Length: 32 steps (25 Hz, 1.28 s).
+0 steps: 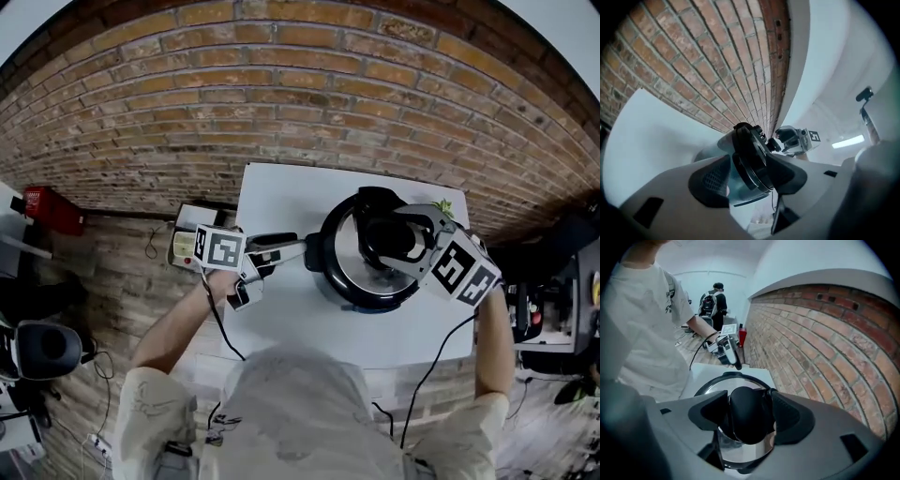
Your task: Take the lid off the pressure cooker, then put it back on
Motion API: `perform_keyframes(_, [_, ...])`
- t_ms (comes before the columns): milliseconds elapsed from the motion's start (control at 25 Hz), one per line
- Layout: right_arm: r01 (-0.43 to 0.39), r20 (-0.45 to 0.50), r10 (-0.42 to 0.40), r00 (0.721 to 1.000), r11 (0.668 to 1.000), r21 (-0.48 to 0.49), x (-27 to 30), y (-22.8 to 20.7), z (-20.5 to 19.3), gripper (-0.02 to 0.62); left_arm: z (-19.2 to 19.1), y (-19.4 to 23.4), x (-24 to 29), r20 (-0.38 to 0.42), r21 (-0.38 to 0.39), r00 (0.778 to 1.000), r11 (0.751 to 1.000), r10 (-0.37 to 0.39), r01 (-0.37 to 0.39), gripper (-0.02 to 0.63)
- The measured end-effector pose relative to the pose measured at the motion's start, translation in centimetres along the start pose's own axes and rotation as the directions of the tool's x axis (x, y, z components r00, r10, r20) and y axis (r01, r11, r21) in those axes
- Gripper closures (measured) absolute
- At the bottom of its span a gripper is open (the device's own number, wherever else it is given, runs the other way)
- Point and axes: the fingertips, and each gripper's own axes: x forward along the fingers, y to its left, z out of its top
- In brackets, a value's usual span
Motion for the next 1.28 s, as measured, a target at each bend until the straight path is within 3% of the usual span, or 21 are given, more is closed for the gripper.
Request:
perform_keyframes(80, [-0.063,-0.065,0.062,0.996,0.998,-0.011,0.7,0.4,-0.8,0.284,-0.7,0.2,0.7,0.005,-0.108,0.999,0.993,-0.039,0.04,0.36])
perform_keyframes(200, [-0.13,-0.138,0.128,0.982,0.991,-0.01,1.4,0.4,-1.6,0.284,-1.1,0.3,1.6,0.053,-0.245,0.993,0.963,-0.103,0.112,0.37])
perform_keyframes(400, [-0.268,-0.264,0.266,0.927,0.963,0.031,2.3,0.9,-3.3,0.282,-2.5,0.5,2.8,0.041,-0.315,0.986,0.934,-0.164,0.169,0.39])
perform_keyframes(560, [-0.323,-0.336,0.309,0.89,0.946,0.013,2.9,1.6,-3.6,0.29,-2.9,0.5,3.4,0.074,-0.393,0.98,0.897,-0.187,0.201,0.476])
perform_keyframes(800, [-0.376,-0.389,0.354,0.85,0.926,0.023,3.3,1.8,-3.9,0.298,-2.6,0.2,3.4,0.111,-0.416,0.974,0.881,-0.198,0.226,0.495])
perform_keyframes(920, [-0.387,-0.371,0.364,0.855,0.922,0.013,3.3,1.9,-3.8,0.301,-2.5,0.0,3.2,0.121,-0.408,0.973,0.883,-0.199,0.231,0.517])
perform_keyframes(1280, [-0.386,-0.372,0.355,0.858,0.923,-0.01,3.6,1.6,-4.1,0.302,-2.5,0.2,3.2,0.163,-0.446,0.965,0.857,-0.205,0.258,0.535])
